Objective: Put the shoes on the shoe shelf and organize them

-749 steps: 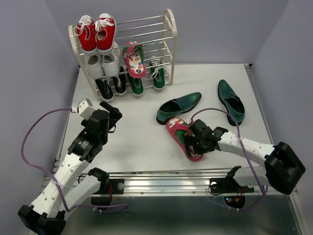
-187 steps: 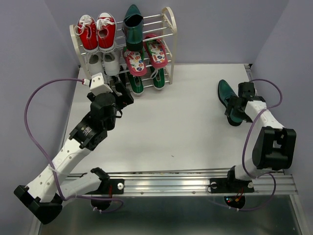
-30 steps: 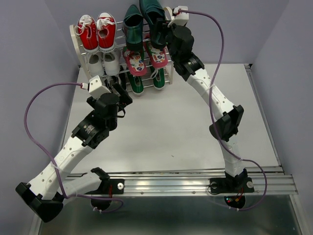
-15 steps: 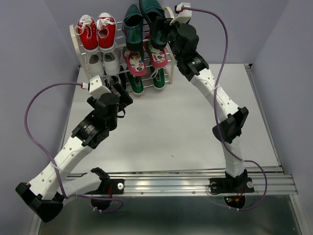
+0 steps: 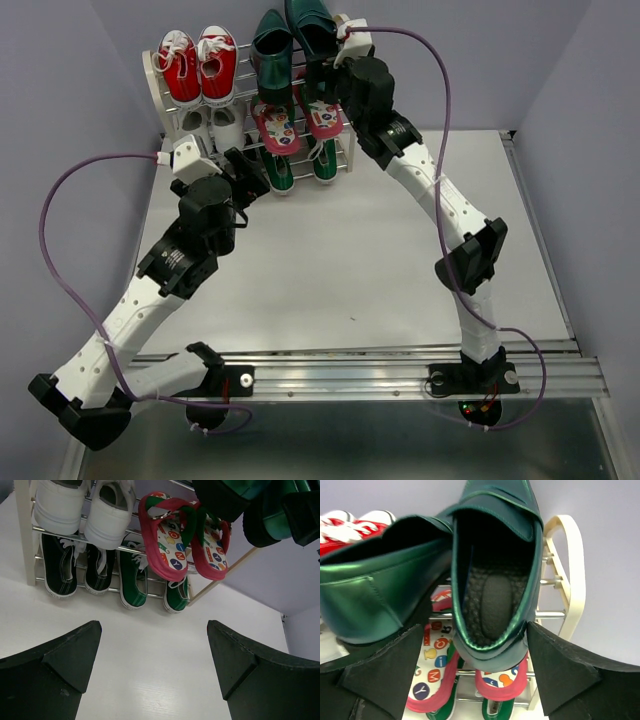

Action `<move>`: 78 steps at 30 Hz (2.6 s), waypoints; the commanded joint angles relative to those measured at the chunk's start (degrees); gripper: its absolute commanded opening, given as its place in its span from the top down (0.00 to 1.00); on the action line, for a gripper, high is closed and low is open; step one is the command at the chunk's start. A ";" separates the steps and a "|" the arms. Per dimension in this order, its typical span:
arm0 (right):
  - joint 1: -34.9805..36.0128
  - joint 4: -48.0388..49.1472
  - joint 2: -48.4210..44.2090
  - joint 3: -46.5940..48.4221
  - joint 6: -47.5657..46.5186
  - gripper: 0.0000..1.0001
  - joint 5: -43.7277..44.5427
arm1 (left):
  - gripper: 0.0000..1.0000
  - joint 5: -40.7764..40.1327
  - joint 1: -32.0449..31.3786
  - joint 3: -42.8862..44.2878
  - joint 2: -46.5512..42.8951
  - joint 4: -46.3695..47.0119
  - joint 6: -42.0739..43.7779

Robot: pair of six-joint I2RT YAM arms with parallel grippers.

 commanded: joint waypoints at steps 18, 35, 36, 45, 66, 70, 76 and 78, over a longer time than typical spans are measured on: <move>1.04 3.96 -1.13 5.05 7.02 0.99 4.23 | 0.01 -2.15 0.01 3.97 3.55 5.53 6.08; 1.56 11.87 0.63 1.89 3.07 0.35 4.39 | 0.01 0.48 0.89 17.92 13.83 19.41 21.72; 1.56 11.87 0.72 1.80 2.89 0.32 4.57 | 0.01 1.53 1.41 19.69 15.14 19.24 22.34; 1.56 12.13 -0.16 -1.18 0.34 0.00 5.36 | 0.01 12.79 10.11 48.05 33.60 4.40 17.08; 1.56 13.19 -8.42 -15.34 -4.14 0.00 6.94 | 0.49 30.02 20.40 66.73 54.09 -3.53 3.80; 1.56 13.19 -8.86 -16.31 -5.37 0.00 7.99 | 1.00 30.37 20.67 66.99 55.23 -3.44 3.01; 1.56 13.36 -8.34 -16.05 -6.34 0.00 8.17 | 1.00 27.12 20.67 59.64 49.37 0.86 1.34; 1.56 13.45 -7.37 -15.35 -6.07 0.00 8.61 | 1.00 24.06 20.40 54.98 46.98 3.24 0.02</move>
